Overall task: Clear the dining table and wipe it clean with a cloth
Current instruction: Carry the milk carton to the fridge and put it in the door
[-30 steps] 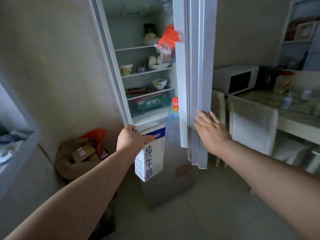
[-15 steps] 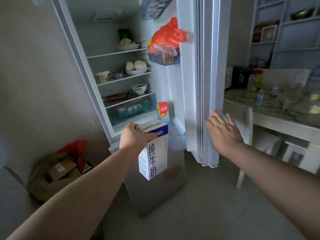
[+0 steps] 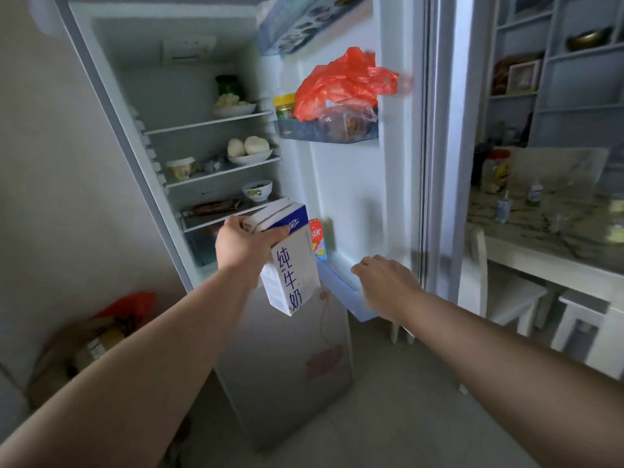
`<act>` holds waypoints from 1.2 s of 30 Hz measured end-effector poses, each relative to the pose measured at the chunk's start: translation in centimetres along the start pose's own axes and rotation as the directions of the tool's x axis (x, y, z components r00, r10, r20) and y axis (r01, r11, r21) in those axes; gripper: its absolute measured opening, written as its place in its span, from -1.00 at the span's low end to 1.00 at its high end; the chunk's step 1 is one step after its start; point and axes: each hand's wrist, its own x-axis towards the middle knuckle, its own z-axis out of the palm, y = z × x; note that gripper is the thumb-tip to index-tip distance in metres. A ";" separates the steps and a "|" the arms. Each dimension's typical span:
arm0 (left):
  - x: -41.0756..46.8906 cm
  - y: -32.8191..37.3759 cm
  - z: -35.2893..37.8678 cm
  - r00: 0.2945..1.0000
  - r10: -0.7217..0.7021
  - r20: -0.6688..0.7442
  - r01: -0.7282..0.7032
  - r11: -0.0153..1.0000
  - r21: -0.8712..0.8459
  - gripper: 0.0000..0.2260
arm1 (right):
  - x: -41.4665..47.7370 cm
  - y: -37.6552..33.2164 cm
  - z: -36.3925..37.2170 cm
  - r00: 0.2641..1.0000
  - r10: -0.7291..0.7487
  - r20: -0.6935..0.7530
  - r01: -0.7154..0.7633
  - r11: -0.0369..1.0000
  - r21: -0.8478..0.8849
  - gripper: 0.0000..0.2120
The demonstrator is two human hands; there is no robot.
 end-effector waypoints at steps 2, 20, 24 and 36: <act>0.5 1.0 1.2 1.000 -0.004 -0.018 0.003 0.999 -0.045 -0.52 | 0.2 0.5 0.4 0.997 0.033 0.074 -0.031 0.999 -0.021 -0.75; 6.9 2.4 14.4 0.982 0.114 0.149 -0.083 0.976 -0.199 -0.59 | 3.2 6.2 5.7 0.908 0.355 0.220 -0.345 0.935 -0.086 -0.73; 8.2 2.1 17.5 0.974 0.114 0.196 -0.065 0.969 -0.238 -0.60 | 4.9 7.3 4.6 0.880 0.386 0.277 -0.358 0.922 -0.146 -0.75; 11.9 -1.5 22.6 0.940 -0.035 0.339 0.094 0.983 -0.160 -0.57 | 8.4 8.0 6.1 0.889 0.402 0.219 -0.381 0.915 -0.130 -0.77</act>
